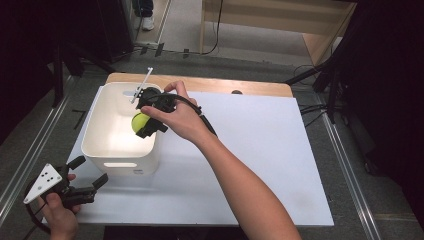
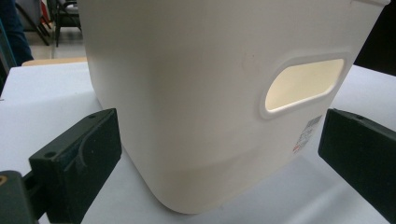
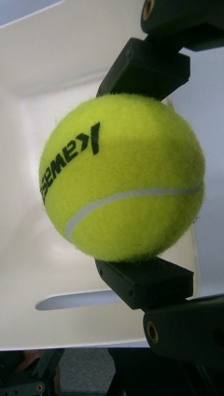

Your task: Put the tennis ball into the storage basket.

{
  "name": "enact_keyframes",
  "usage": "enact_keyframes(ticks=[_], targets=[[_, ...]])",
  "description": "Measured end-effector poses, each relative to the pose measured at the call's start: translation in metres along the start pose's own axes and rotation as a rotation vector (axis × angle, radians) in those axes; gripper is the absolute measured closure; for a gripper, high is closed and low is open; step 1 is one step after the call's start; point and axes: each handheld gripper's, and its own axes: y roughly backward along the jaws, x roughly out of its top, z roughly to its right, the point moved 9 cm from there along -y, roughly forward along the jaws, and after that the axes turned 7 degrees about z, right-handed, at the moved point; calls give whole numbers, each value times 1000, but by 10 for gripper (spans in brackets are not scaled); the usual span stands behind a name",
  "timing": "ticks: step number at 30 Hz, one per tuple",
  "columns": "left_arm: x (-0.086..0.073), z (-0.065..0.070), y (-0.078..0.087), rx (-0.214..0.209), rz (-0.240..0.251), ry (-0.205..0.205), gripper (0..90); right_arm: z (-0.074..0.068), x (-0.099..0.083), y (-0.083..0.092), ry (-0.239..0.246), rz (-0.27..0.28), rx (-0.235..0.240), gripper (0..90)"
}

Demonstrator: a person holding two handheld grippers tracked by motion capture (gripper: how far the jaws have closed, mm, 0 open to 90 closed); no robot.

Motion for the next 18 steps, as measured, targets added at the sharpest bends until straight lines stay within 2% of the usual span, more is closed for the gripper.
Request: enact_keyframes(ticks=[18], targets=[[0, 0, 0, 2, 1, 3, 0, -3, -4, -12, 2, -20, 12, 233]])
